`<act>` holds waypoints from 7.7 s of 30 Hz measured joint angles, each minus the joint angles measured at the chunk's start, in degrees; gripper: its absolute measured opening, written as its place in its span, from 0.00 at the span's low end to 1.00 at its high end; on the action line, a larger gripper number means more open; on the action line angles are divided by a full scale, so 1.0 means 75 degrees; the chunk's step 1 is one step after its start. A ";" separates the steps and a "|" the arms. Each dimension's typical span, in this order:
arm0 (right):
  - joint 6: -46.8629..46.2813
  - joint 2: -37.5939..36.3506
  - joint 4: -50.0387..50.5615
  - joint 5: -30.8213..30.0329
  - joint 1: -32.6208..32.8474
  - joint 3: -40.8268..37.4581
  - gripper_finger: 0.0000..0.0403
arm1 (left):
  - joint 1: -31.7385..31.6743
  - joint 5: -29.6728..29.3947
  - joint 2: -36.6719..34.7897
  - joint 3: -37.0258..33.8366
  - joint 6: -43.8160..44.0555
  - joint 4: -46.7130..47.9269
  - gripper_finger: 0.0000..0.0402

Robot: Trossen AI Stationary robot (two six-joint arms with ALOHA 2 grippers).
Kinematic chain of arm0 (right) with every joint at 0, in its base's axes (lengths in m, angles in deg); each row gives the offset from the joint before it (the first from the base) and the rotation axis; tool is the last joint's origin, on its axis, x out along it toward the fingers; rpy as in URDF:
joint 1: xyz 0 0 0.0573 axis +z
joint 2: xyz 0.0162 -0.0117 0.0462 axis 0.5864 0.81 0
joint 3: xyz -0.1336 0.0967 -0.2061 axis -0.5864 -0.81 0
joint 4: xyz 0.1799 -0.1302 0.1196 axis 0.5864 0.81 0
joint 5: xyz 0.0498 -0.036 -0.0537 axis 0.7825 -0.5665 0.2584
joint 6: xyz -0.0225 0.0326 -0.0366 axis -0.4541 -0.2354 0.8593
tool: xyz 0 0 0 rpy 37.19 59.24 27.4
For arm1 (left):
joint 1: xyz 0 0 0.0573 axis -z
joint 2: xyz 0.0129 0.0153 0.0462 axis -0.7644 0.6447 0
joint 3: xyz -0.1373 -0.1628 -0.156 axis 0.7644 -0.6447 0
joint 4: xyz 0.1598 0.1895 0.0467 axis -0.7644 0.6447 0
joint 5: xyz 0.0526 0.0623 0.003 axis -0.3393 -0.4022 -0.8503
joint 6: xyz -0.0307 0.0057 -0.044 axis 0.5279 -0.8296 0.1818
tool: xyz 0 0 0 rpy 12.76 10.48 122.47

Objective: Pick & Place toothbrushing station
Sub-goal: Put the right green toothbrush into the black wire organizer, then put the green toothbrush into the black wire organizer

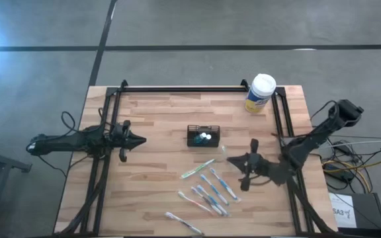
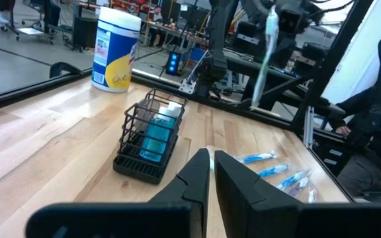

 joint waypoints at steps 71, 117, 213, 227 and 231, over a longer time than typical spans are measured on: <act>0.3437 0.5263 -1.0131 0.2741 -0.4829 -0.1999 0.02 | 0.0000 0.0236 0.0017 -0.0122 -0.1089 -0.0517 0.07; 0.2712 0.5171 -0.9707 0.2151 -0.4193 -0.2054 0.02 | -0.0009 0.0173 0.0017 -0.0150 -0.0547 -0.0633 0.07; -0.8195 0.4638 1.3010 0.6196 0.2228 0.9084 0.03 | -0.0003 0.0361 0.0143 -0.0309 -0.1530 -0.0772 0.07; -0.8111 0.4632 1.2891 0.6185 0.2228 0.9002 0.03 | -0.0009 0.0364 0.0143 -0.0309 -0.1515 -0.0774 0.07; -0.8114 0.4629 1.2555 0.6381 0.2212 0.8783 0.03 | -0.0009 0.0364 0.0143 -0.0309 -0.1515 -0.0777 0.07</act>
